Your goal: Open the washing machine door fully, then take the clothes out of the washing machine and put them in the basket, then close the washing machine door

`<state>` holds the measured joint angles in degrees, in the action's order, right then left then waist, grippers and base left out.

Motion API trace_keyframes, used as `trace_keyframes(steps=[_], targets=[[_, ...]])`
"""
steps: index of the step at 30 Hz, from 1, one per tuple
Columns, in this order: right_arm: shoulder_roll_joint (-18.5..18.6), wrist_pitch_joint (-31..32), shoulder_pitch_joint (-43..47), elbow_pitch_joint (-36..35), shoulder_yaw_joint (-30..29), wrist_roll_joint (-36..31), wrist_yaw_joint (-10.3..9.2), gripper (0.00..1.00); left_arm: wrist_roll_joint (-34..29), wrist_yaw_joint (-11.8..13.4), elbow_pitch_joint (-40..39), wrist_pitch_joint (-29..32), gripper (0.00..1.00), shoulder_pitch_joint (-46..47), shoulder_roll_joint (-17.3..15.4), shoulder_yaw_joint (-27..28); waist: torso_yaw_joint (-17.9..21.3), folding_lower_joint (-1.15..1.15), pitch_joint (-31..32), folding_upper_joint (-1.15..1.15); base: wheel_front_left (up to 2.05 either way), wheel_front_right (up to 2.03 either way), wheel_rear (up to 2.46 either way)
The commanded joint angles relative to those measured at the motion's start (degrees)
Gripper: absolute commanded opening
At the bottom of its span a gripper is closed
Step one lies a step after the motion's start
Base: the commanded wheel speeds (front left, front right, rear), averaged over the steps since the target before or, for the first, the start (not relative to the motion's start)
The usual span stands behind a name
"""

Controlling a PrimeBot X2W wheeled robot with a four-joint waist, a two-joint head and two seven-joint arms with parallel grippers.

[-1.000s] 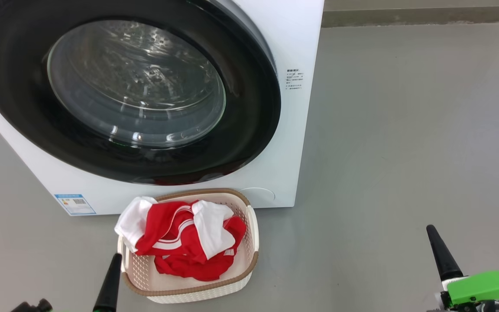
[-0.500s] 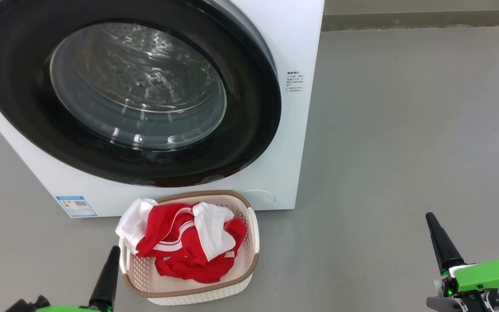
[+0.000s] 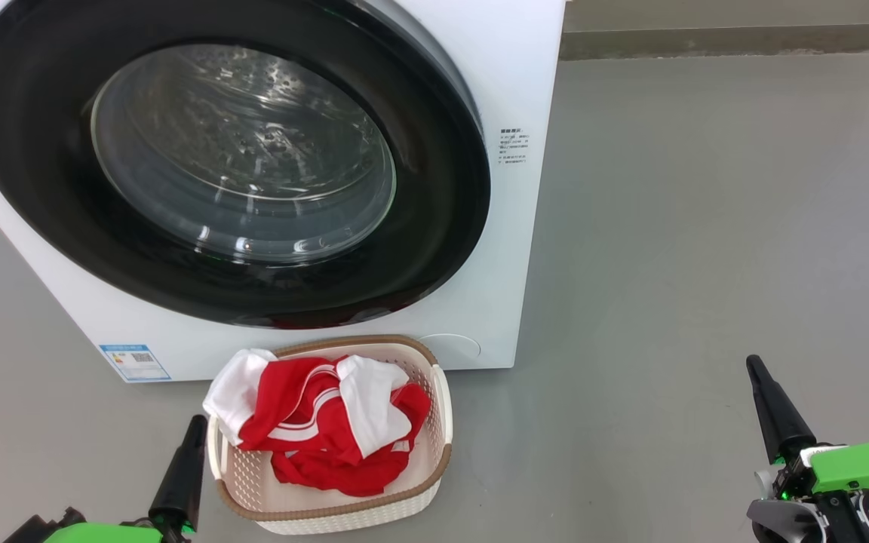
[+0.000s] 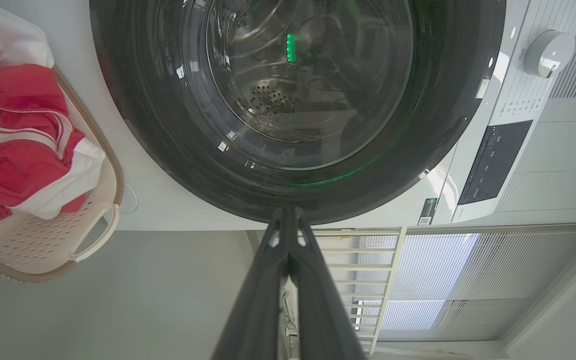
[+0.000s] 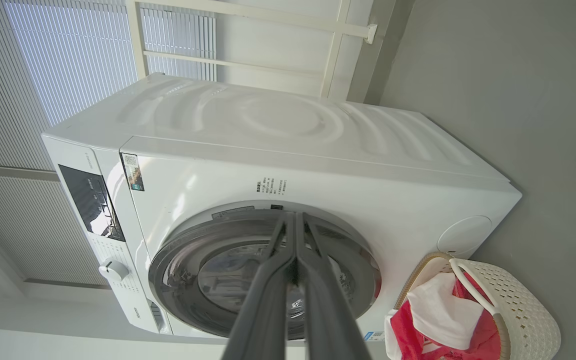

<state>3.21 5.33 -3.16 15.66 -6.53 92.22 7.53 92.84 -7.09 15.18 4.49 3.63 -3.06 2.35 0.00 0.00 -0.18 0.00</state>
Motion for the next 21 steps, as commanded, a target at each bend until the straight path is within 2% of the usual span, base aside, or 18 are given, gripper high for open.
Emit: trace_keyframes(steps=[1,21], targets=[[0.4,0.35,-2.93,-1.7,1.02,0.78,-0.04,0.0,0.98,-0.4,-1.22,0.41,0.0,2.39,-1.25,2.19,0.0,0.0,0.01,0.0,0.0,0.0,0.0],[0.23,0.55,-2.95,-1.68,0.76,0.57,-0.04,0.0,0.61,-0.4,-1.2,0.76,0.0,2.43,-0.94,2.63,0.0,0.0,0.01,0.0,0.0,0.0,0.0]])
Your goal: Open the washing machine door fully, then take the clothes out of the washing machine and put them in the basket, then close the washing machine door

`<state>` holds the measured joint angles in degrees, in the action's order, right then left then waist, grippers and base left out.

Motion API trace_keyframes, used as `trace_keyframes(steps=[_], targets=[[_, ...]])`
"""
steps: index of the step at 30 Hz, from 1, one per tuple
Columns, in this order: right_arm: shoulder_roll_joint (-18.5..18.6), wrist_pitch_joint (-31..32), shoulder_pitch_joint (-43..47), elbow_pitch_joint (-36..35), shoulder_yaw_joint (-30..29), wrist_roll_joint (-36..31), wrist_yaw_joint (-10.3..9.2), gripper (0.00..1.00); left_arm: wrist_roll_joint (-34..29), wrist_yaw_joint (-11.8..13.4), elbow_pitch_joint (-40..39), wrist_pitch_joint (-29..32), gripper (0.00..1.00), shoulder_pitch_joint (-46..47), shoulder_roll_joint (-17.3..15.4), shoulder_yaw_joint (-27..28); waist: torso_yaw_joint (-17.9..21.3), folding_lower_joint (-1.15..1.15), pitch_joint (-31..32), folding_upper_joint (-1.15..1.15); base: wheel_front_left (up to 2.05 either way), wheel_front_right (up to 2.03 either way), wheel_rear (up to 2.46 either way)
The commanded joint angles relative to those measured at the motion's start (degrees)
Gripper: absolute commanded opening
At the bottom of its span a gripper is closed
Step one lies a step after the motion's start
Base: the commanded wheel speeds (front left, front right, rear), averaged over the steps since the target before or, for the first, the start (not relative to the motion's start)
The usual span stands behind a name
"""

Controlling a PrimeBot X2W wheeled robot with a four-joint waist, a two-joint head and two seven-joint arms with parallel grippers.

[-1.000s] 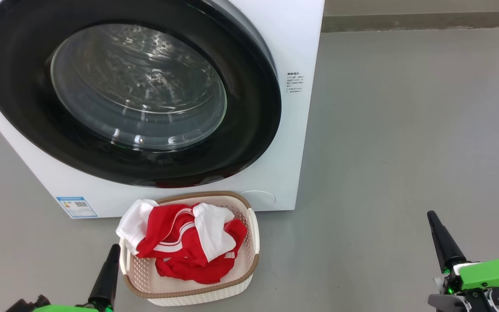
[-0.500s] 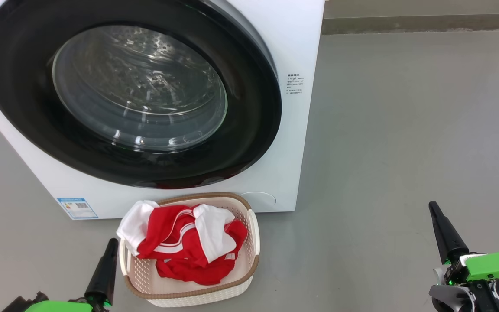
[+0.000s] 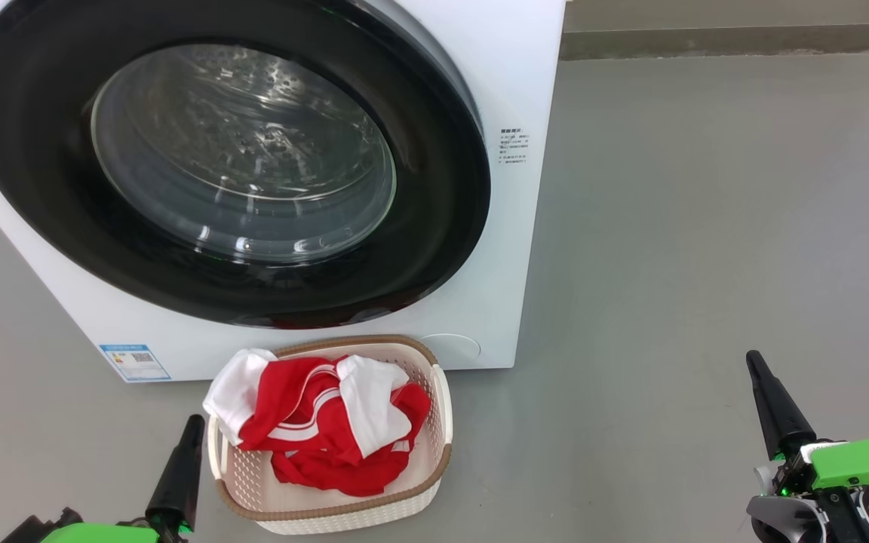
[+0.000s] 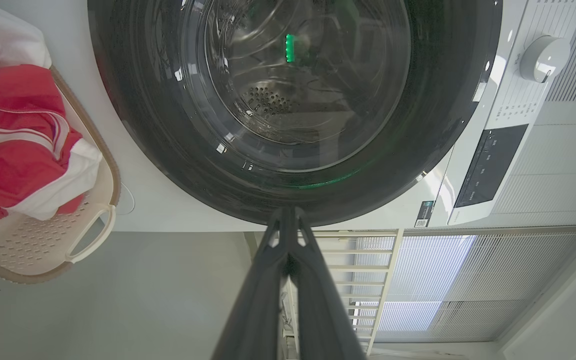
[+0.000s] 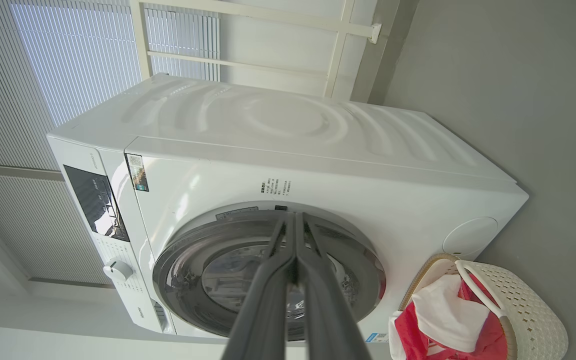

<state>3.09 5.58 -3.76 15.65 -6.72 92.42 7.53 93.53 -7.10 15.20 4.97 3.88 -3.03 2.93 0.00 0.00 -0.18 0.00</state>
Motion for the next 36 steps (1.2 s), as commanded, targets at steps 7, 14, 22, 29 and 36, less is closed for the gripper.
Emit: trace_keyframes(steps=[7,14,22,29,36], targets=[[0.3,0.37,-2.36,-1.66,0.87,0.3,-0.04,0.0,-0.19,-0.38,-1.21,0.38,0.0,2.19,-0.88,2.18,0.0,0.0,0.0,0.0,0.0,0.0,0.0],[0.25,0.42,-2.36,-1.66,0.81,0.25,-0.04,0.0,-0.28,-0.38,-1.21,0.47,0.0,2.2,-0.81,2.28,0.0,0.0,0.0,0.0,0.0,0.0,0.0],[0.2,0.47,-2.37,-1.66,0.74,0.19,-0.04,0.0,-0.39,-0.38,-1.2,0.57,0.0,2.21,-0.71,2.42,0.0,0.0,0.0,0.0,0.0,0.0,0.0],[0.16,0.52,-2.37,-1.65,0.68,0.14,-0.04,0.0,-0.48,-0.38,-1.2,0.66,0.0,2.22,-0.64,2.52,0.0,0.0,0.0,0.0,0.0,0.0,0.0],[0.13,0.56,-2.38,-1.65,0.63,0.1,-0.04,0.0,-0.56,-0.38,-1.19,0.74,0.0,2.23,-0.57,2.62,0.0,0.0,0.0,0.0,0.0,0.0,0.0]])
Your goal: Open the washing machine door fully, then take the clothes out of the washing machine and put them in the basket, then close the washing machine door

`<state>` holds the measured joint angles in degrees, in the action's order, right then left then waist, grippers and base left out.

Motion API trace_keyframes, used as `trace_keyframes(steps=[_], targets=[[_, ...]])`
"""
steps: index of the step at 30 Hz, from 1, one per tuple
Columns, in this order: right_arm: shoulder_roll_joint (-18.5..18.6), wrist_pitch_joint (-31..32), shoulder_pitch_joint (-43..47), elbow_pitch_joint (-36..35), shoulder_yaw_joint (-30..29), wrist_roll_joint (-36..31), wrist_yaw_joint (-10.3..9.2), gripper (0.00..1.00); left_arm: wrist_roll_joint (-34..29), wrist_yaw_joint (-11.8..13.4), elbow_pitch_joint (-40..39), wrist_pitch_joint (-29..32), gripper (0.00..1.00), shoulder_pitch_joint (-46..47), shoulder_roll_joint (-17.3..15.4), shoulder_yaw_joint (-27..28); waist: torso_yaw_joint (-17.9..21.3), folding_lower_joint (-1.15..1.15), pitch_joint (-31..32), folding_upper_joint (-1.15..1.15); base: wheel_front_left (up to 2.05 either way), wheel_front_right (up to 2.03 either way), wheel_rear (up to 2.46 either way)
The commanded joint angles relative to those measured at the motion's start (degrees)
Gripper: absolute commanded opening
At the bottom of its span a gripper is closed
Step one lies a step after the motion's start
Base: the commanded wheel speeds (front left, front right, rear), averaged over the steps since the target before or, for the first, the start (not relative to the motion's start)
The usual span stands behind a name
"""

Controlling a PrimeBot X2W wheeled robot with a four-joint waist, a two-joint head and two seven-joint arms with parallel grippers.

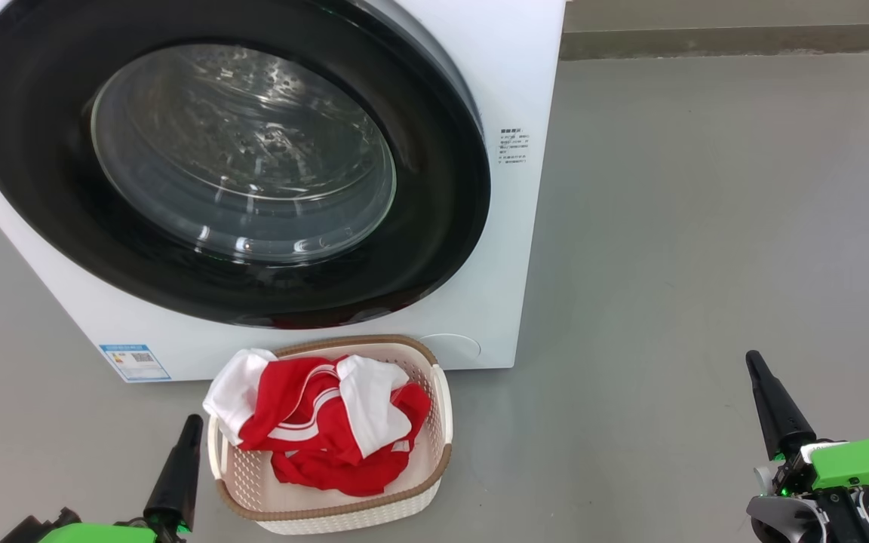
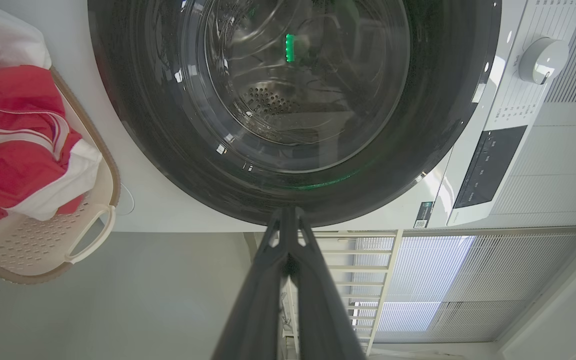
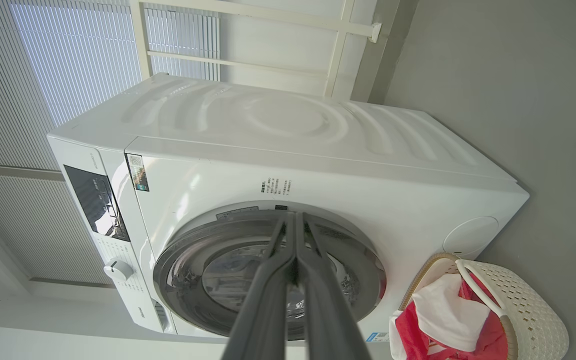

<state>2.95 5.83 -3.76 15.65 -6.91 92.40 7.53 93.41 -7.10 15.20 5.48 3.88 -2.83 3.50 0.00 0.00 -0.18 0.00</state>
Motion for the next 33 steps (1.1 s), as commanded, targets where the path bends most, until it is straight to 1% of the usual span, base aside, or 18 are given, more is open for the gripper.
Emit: trace_keyframes(steps=[1,33], targets=[[0.26,0.32,-2.38,-1.65,0.81,0.11,-0.04,0.0,-0.45,-0.38,-1.19,0.24,0.0,2.23,-0.75,2.06,0.0,0.0,0.0,0.0,0.0,0.0,0.0],[0.13,0.47,-2.4,-1.64,0.62,-0.05,-0.04,0.0,-0.76,-0.38,-1.18,0.54,0.0,2.26,-0.5,2.44,0.0,0.0,0.0,0.0,0.0,0.0,0.0]])
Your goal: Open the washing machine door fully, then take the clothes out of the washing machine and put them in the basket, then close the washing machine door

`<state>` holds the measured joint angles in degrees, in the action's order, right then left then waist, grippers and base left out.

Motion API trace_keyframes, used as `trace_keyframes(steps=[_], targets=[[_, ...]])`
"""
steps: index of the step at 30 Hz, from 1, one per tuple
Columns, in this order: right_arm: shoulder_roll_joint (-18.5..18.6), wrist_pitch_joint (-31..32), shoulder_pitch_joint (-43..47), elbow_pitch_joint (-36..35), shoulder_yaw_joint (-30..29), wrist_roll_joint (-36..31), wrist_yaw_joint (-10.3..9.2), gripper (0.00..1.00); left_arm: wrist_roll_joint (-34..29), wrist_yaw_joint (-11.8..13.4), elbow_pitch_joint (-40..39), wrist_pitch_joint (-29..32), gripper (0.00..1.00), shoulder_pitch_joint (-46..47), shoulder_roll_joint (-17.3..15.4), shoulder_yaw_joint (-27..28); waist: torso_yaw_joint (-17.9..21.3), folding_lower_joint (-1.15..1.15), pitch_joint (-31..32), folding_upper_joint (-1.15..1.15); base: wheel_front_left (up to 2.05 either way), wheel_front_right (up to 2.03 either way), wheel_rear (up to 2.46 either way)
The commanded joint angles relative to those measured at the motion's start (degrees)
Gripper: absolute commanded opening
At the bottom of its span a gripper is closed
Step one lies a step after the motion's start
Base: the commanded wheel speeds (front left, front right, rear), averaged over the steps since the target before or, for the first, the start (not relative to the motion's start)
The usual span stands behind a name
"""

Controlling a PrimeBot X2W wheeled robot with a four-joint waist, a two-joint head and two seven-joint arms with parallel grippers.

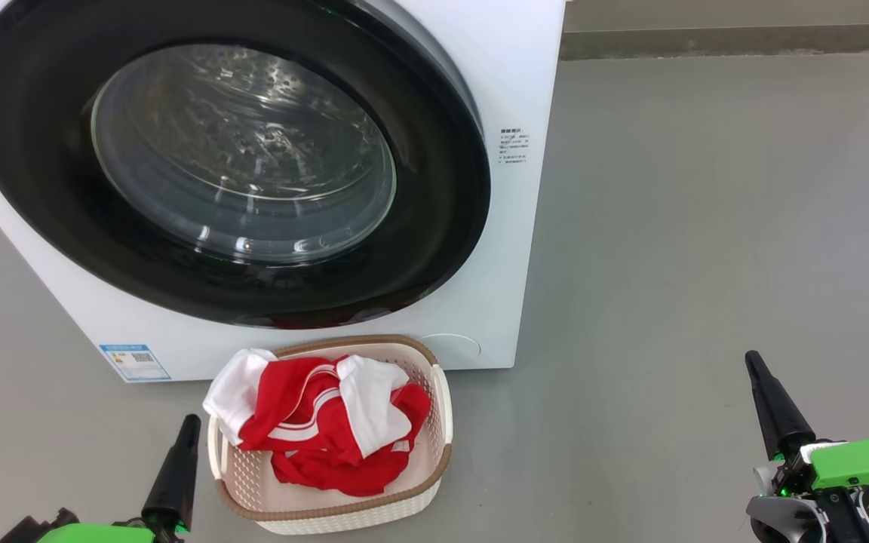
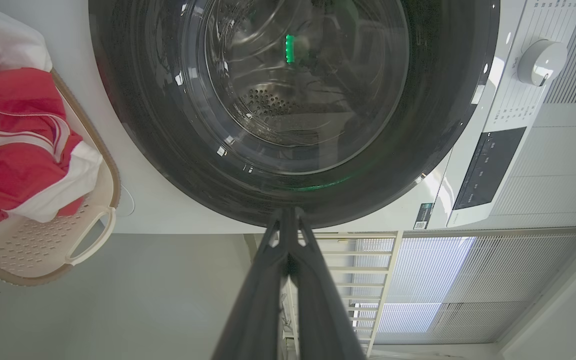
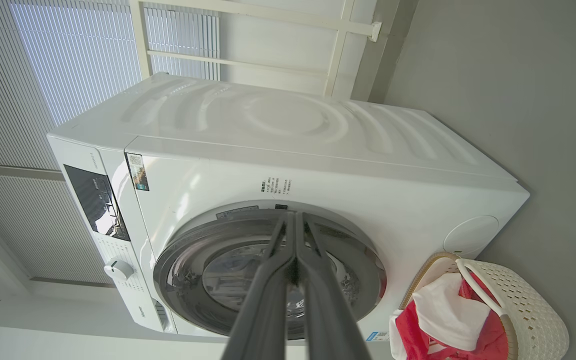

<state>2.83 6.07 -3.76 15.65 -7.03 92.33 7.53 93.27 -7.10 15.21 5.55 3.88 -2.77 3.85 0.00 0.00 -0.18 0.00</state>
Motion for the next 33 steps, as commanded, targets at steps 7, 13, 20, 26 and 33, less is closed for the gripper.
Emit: trace_keyframes(steps=[7,13,20,26,33], targets=[[0.23,0.25,-2.4,-1.64,0.71,0.01,-0.04,0.0,-0.67,-0.38,-1.19,0.51,0.0,2.26,-0.51,2.15,0.0,0.0,0.0,0.0,0.0,0.0,0.0],[0.21,0.27,-2.4,-1.64,0.68,-0.01,-0.04,0.0,-0.71,-0.38,-1.19,0.55,0.0,2.27,-0.47,2.19,0.0,0.0,0.0,0.0,0.0,0.0,0.0],[0.2,0.29,-2.41,-1.64,0.66,-0.04,-0.04,0.0,-0.76,-0.38,-1.18,0.59,0.0,2.27,-0.44,2.25,0.0,0.0,0.0,0.0,0.0,0.0,0.0],[0.18,0.31,-2.41,-1.63,0.64,-0.05,-0.04,0.0,-0.79,-0.38,-1.18,0.63,0.0,2.28,-0.41,2.29,0.0,0.0,0.0,0.0,0.0,0.0,0.0],[0.17,0.32,-2.41,-1.63,0.62,-0.07,-0.04,0.0,-0.82,-0.38,-1.18,0.66,0.0,2.28,-0.38,2.33,0.0,0.0,0.0,0.0,0.0,0.0,0.0]])
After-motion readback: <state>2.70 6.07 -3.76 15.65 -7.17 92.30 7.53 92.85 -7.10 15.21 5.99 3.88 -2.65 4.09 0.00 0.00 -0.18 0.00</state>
